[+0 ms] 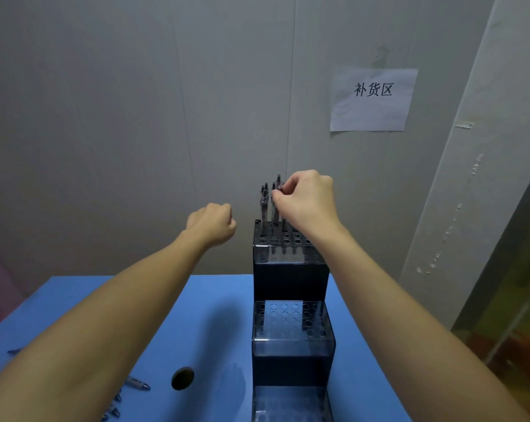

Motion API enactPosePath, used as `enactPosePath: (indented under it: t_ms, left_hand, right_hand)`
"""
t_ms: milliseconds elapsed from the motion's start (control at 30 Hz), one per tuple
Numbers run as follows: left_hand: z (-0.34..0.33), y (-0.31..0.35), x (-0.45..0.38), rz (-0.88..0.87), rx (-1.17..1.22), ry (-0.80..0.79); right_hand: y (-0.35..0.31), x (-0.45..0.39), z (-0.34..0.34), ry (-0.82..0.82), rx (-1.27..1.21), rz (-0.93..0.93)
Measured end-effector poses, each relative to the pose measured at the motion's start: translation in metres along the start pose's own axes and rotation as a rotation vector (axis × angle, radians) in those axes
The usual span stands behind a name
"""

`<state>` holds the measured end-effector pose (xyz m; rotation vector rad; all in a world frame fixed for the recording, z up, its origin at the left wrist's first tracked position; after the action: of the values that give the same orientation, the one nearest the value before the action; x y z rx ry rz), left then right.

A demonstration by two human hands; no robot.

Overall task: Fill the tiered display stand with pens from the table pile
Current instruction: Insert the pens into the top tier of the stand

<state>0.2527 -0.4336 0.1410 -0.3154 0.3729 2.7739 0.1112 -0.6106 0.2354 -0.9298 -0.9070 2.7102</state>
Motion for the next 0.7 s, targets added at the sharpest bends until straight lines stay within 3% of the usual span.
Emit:
enactPosePath:
  t_ms: [333,533,700]
  left_hand:
    - [-0.013,0.002,0.0,0.003,0.056,-0.004]
    - [-0.019,-0.014,-0.001,0.022,0.076,0.005]
    - [-0.025,-0.018,-0.002,0.038,0.096,-0.004]
  right_hand:
    - [0.02,0.016,-0.004,-0.139,0.089,-0.1]
    - [0.079,-0.002,0.063,0.104,0.089,-0.264]
    - [0.08,-0.012,0.054,0.082,0.074,-0.244]
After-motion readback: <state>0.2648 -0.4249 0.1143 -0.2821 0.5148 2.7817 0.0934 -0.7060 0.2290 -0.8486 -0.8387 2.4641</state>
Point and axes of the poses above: each hand's wrist, its own x-axis away from the middle knuckle, its own z-axis out of the back of the hand, y = z × x, the point moved 7 cm from there along -x, towards the middle knuckle, and after that the axes turned 7 degrees about x, right-handed, at the moved point
